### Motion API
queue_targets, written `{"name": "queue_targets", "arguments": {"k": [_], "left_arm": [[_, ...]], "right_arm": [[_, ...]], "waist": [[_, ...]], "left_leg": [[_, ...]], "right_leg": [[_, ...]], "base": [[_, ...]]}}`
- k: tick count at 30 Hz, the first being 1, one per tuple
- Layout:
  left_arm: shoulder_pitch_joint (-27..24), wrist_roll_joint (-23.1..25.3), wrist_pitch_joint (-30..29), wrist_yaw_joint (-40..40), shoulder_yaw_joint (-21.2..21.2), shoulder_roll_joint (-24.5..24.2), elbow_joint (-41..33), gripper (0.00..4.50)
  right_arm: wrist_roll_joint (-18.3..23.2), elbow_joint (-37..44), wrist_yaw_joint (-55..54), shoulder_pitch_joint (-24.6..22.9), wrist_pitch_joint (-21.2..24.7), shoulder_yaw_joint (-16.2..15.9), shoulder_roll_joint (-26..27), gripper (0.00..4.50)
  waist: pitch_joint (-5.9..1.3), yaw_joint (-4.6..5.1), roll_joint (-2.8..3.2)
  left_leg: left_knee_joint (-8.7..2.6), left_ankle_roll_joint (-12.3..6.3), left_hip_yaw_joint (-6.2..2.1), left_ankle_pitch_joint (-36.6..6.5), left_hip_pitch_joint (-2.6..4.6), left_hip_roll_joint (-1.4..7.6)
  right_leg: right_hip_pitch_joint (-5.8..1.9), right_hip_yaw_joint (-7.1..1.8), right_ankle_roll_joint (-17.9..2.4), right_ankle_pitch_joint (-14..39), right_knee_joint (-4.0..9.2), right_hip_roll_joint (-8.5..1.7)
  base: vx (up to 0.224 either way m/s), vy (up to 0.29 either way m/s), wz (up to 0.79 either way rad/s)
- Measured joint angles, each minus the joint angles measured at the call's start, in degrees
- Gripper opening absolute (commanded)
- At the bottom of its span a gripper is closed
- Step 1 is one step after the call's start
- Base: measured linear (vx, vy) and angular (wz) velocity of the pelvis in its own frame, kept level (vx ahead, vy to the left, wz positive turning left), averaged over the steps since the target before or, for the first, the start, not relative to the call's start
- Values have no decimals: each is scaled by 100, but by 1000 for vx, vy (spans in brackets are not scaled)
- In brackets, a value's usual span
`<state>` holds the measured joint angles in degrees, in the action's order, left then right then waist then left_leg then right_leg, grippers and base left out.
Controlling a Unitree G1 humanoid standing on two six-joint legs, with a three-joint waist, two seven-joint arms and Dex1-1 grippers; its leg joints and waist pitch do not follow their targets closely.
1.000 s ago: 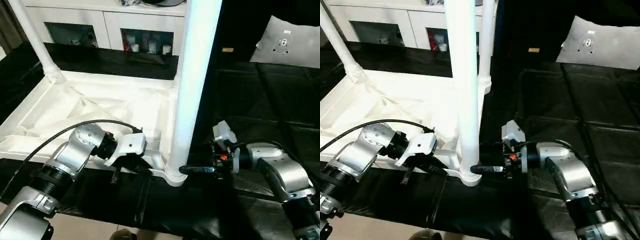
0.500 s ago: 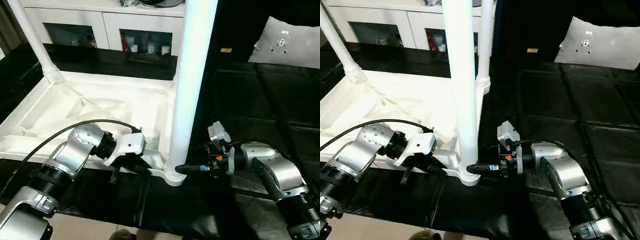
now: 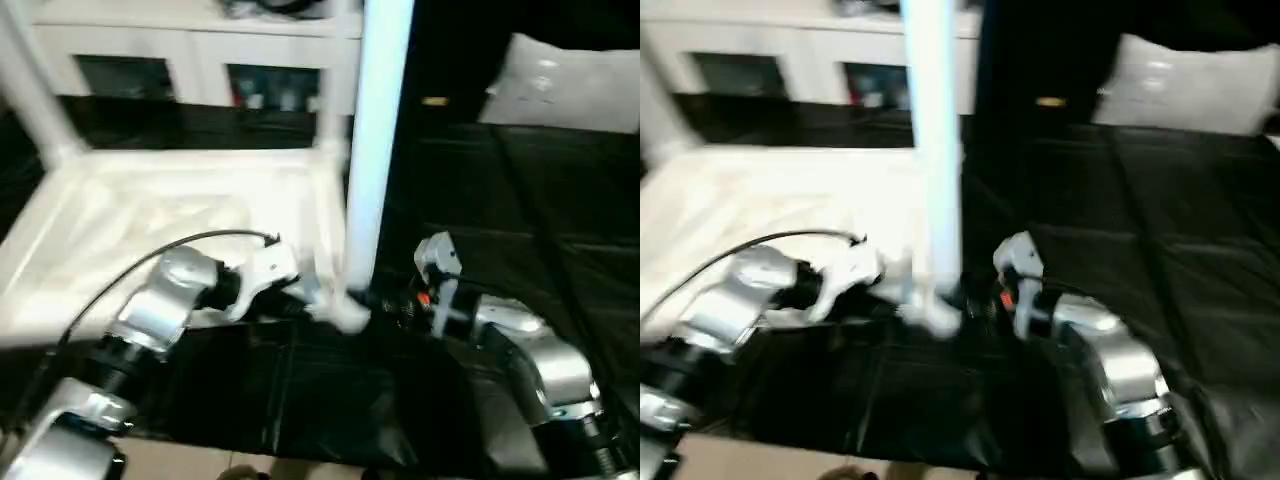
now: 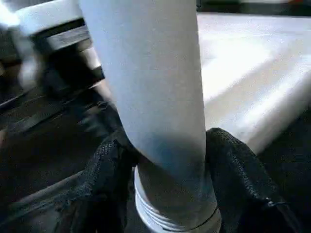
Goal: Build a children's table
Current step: Rotate leg to tighten
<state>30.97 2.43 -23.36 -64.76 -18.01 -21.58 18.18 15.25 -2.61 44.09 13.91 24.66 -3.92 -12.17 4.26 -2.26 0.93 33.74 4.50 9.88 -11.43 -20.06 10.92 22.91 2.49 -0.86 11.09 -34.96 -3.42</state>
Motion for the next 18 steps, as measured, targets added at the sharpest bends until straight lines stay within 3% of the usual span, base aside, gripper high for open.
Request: {"name": "queue_targets", "arguments": {"k": [6, 11, 13, 16, 18], "left_arm": [[97, 290, -739, 1582, 315, 994, 59, 0], [171, 431, -914, 2280, 344, 1384, 80, 0], [174, 432, -919, 2369, 342, 1450, 79, 0], [170, 457, -920, 2372, 290, 1454, 10, 0], [143, 461, -914, 2315, 212, 1365, -104, 0]], "right_arm": [[-660, -284, -2252, 346, -53, 253, 1139, 196], [-1076, -598, -3341, 632, -190, 257, 1620, 195], [-1121, -651, -3493, 639, -296, 266, 1681, 265], [-1118, -732, -3616, 627, -498, 353, 1830, 271], [-1068, -717, -3554, 574, -617, 354, 1817, 299]], "waist": [[0, 95, 0], [0, 100, 0], [0, 79, 0], [0, 46, 1], [1, 48, 1]], "left_leg": [[-12, 1, -1, 0, -1, -1], [-31, 2, -1, -2, -12, -6], [-49, 2, -1, -3, -13, -8], [-74, 2, -1, -1, -16, -8], [-77, -3, -1, 1, -33, -7]], "right_leg": [[12, 1, 1, -1, 1, 2], [21, -1, 1, -1, 8, 2], [21, -1, -11, -8, 9, 3], [28, 3, -8, -5, 14, 3], [40, 4, -8, -5, 19, 5]], "base": [[0, 0, 0], [0, 0, 0], [0, 0, 0], [0, 0, 0], [0, 0, 0]]}}
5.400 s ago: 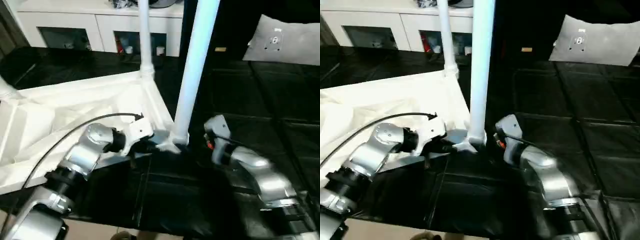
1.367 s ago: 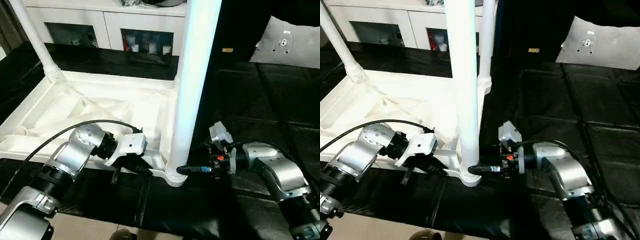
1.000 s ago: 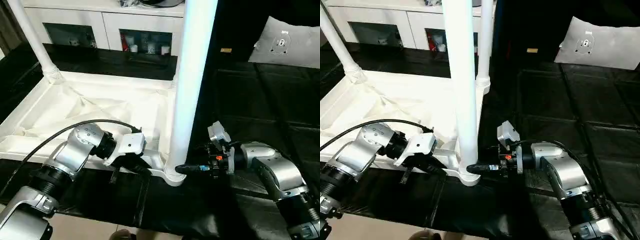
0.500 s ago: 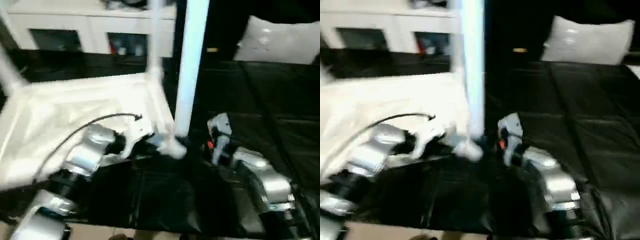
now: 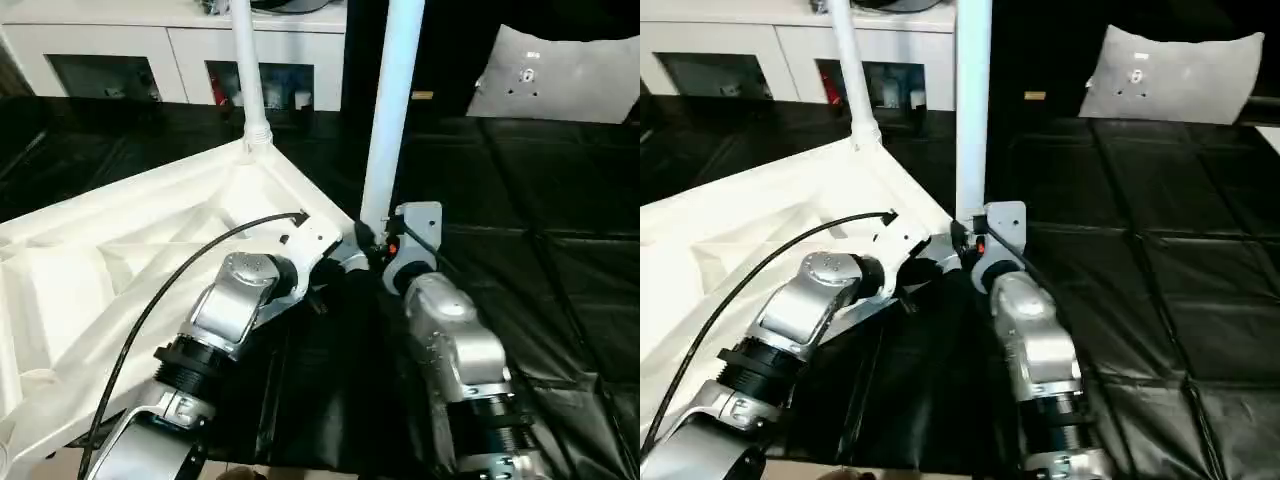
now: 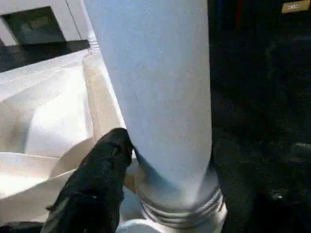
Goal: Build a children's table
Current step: Rotate leg to tighten
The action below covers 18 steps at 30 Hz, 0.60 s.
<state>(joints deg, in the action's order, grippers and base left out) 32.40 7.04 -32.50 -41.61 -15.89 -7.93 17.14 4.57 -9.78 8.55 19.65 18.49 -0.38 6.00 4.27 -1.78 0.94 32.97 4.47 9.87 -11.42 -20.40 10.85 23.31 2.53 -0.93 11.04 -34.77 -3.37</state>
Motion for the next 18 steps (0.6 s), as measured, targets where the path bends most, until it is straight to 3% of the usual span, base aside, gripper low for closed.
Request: {"name": "queue_targets", "arguments": {"k": [6, 11, 12, 15, 18], "left_arm": [[-114, -135, 335, -577, -140, -449, -198, 0], [-158, -300, 1057, -1420, -206, -1072, -46, 0], [-157, -348, 1264, -1661, -218, -1238, 20, 0], [-134, -388, 1614, -2105, -289, -1475, 129, 0], [-79, -547, 1988, -2770, -378, -1756, 301, 0]], "right_arm": [[402, 361, 979, -380, 25, -41, -549, 347], [782, 751, 2239, -563, 152, -83, -1506, 373], [881, 768, 2590, -566, 161, -108, -1721, 396], [976, 790, 3133, -567, 193, -159, -1983, 410], [1192, 788, 4151, -536, 245, -300, -2705, 429]], "waist": [[1, -36, 0], [3, -73, 4], [3, -86, 5], [4, -128, 7], [5, -181, 7]], "left_leg": [[1, -29, -4, 8, -40, 3], [25, -27, -10, 9, -55, 6], [29, -23, -10, 8, -54, 6], [53, -12, -10, 1, -53, 10], [75, -22, -11, -2, -50, 9]], "right_leg": [[25, 8, -2, 3, 8, 2], [41, 9, -8, -2, -14, 2], [40, 9, -12, -6, -15, 2], [38, 9, -16, -11, -19, 0], [39, 9, -18, -17, -18, -3]], "base": [[0, 0, 0], [0, 0, 0], [0, 0, 0], [0, 0, 0], [0, 0, 0]]}}
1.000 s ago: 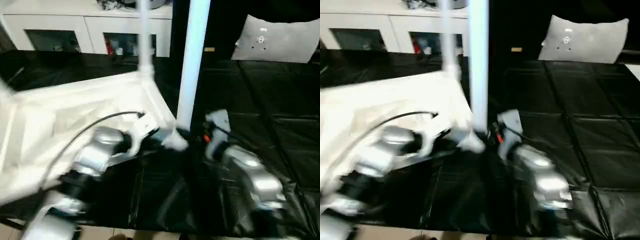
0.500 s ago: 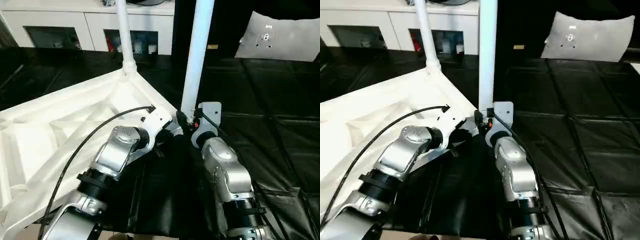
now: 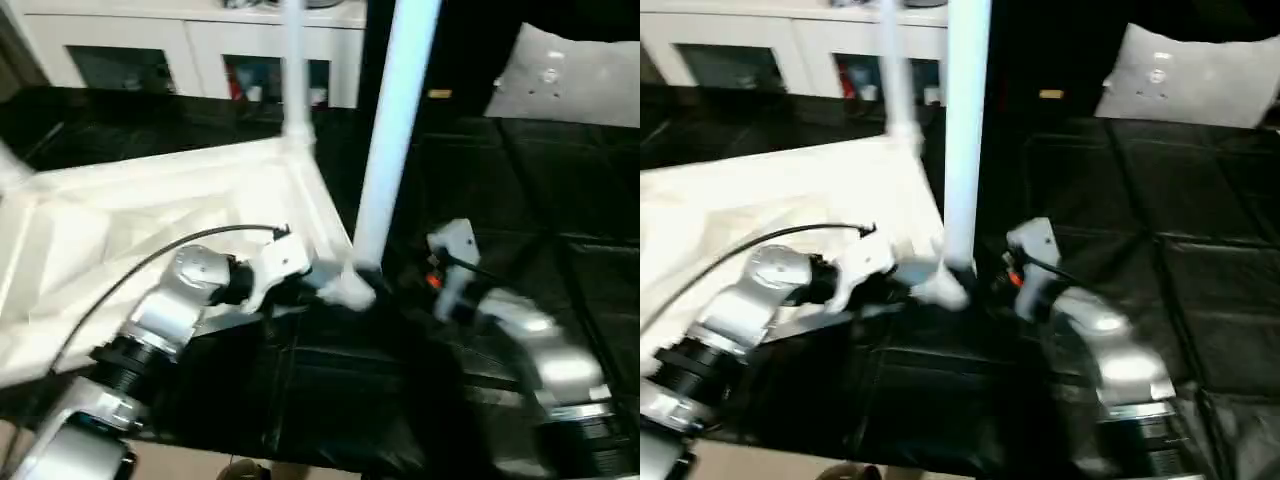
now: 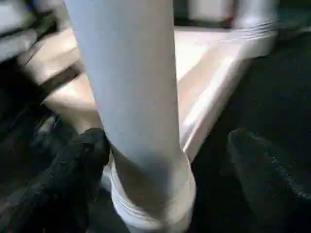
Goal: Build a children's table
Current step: Rotate leg to tighten
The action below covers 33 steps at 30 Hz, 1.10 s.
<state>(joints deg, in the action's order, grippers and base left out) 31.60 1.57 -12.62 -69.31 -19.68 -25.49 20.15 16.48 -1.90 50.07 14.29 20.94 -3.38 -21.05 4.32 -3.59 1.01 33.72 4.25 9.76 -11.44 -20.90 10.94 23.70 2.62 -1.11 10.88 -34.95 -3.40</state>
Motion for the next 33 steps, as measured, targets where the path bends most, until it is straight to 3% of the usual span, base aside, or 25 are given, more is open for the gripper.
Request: {"name": "queue_targets", "arguments": {"k": [6, 12, 17, 18, 24, 33], "left_arm": [[170, -135, 441, -1118, -198, -391, 266, 0], [210, -203, 575, -1623, -407, -392, 237, 0], [216, -203, 629, -1678, -462, -401, 188, 0], [218, -203, 635, -1701, -479, -398, 187, 0], [220, -204, 660, -1865, -513, -377, 185, 0], [221, -202, 660, -1872, -528, -379, 152, 0]], "right_arm": [[237, -131, 1561, 228, 91, -367, -747, 429], [235, -391, 2197, 488, -60, -737, -791, 397], [264, -506, 2402, 605, -83, -856, -674, 373], [272, -511, 2420, 607, -80, -878, -664, 346], [380, -559, 2722, 702, 93, -1070, -664, 304], [464, -597, 2904, 731, 273, -1094, -669, 242]], "waist": [[0, -66, 0], [0, -193, 0], [0, -220, -4], [0, -228, -4], [0, -269, -5], [0, -284, -5]], "left_leg": [[8, -1, -1, 2, 0, 4], [18, -13, 1, 8, -2, 5], [22, -13, 1, 9, -3, 6], [22, -13, 1, 9, -3, 6], [23, -13, 1, 9, -3, 6], [24, -13, 0, 9, -4, 6]], "right_leg": [[-3, 3, -3, -3, -10, -1], [-1, 5, -6, -4, -14, -4], [-1, 5, -6, -4, -20, -4], [-1, 5, -6, -4, -19, -4], [-1, 6, -6, -4, -21, -4], [-1, 6, -6, -4, -21, -4]], "base": [[0, 0, 0], [0, 0, 0], [0, 0, 0], [0, 0, 0], [0, 0, 0], [0, 0, 0]]}}
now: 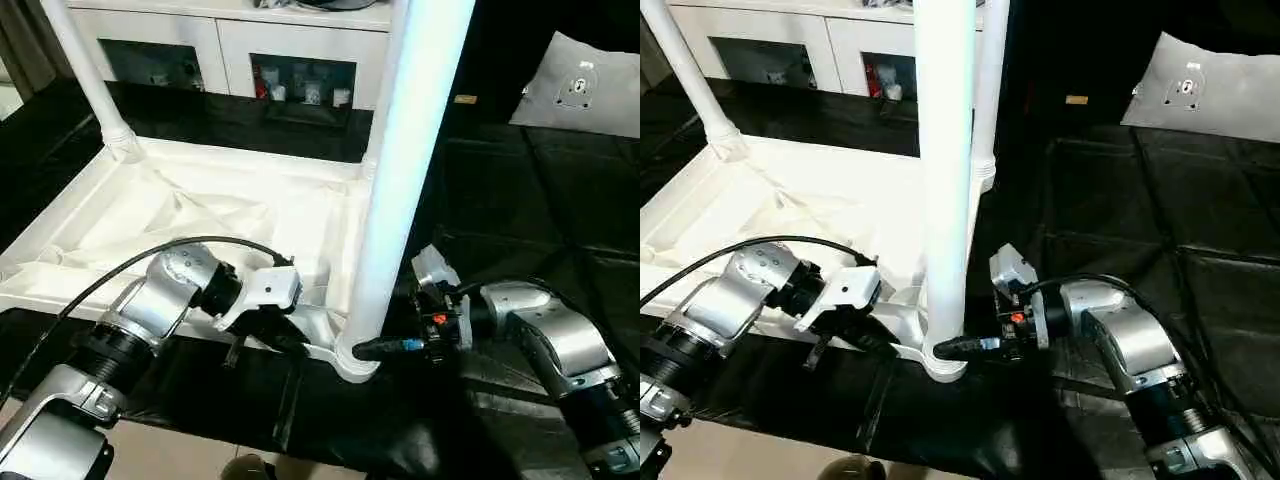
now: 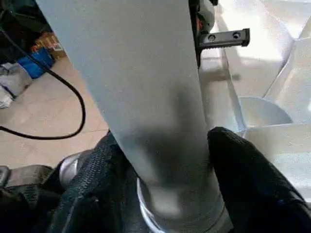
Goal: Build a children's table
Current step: Rotate leg to tighten
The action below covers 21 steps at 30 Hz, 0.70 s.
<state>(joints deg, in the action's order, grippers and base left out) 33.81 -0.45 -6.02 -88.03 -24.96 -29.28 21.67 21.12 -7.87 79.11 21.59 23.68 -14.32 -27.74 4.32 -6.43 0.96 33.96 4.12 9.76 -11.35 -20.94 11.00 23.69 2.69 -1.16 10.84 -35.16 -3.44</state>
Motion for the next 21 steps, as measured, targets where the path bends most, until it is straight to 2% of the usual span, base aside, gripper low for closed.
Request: {"name": "queue_targets", "arguments": {"k": [5, 10, 13, 18, 21], "left_arm": [[0, -40, -25, -8, 20, 39, -2, 0], [-9, -37, -331, 304, 90, 150, -10, 0], [-38, 97, -863, 948, 332, 271, -22, 0], [-63, 255, -1656, 2022, 633, 780, -101, 0], [-43, 317, -1932, 2604, 727, 1103, -98, 0]], "right_arm": [[50, 106, -49, -5, 145, 6, -42, 217], [52, 438, -588, -321, 319, 236, 99, 210], [-163, 488, -1607, -490, 305, 541, 578, 208], [-550, 518, -3302, -596, 285, 948, 1354, 202], [-798, 542, -4136, -586, 287, 1058, 1710, 201]], "waist": [[0, -5, 0], [-1, -13, 2], [-1, 96, 0], [-2, 390, -3], [-3, 441, -2]], "left_leg": [[1, 0, 0, 0, 1, 0], [2, 12, 1, -4, 3, -1], [-1, 32, 2, 1, 6, 0], [-8, 40, 6, 5, 25, -2], [-19, 41, 5, 5, 49, -3]], "right_leg": [[-1, -1, 0, 0, 0, 0], [-5, -1, -1, -1, -6, -2], [-16, -3, -2, -14, -8, -1], [-25, -9, 30, -9, 11, 2], [-40, -9, 34, -7, 13, 3]], "base": [[0, 0, 0], [0, 0, 0], [0, 0, 0], [0, 0, 0], [0, 0, 0]]}}
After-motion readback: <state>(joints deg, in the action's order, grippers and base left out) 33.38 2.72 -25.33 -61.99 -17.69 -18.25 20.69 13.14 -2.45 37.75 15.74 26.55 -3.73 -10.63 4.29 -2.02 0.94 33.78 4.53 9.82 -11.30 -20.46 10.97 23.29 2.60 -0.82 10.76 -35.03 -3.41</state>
